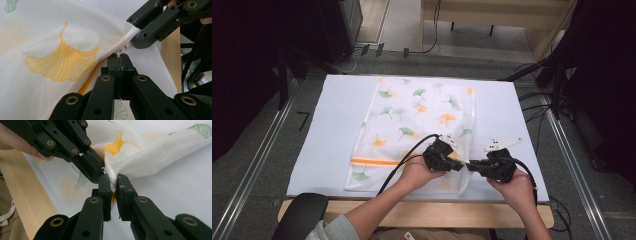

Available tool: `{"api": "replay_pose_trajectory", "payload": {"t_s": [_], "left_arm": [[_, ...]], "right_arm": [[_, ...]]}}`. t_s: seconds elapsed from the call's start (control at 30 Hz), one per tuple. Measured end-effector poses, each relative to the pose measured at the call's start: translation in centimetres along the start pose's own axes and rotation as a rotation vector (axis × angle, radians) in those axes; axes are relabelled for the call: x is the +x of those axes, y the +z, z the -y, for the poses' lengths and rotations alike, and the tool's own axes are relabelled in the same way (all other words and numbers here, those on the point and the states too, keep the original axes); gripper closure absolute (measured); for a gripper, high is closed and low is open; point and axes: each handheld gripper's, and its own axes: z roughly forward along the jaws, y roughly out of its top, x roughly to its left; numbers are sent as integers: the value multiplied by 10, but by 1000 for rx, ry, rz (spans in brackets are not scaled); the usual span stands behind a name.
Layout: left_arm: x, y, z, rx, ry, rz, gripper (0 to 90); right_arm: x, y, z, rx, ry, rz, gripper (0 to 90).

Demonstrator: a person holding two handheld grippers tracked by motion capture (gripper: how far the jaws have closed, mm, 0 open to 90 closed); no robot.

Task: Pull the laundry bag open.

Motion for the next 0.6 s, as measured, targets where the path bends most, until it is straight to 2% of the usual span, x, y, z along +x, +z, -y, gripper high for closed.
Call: {"api": "replay_pose_trajectory", "payload": {"t_s": [0.13,0.23,0.4,0.5,0.53,0.6], "left_arm": [[2,0,0,3,-6,-3,900],[3,-1,1,0,-16,11,900],[3,-2,2,-1,-10,-1,900],[6,-3,4,6,-26,-4,900],[10,-4,5,-1,-43,4,900],[11,-5,6,4,-42,0,900]], "right_arm": [[1,0,0,6,1,3,850],[0,0,0,2,-1,1,850],[1,0,0,2,-2,6,851],[1,-1,0,1,-7,12,852],[0,-2,0,-1,0,11,852],[-1,-2,1,-3,-1,9,852]]}}
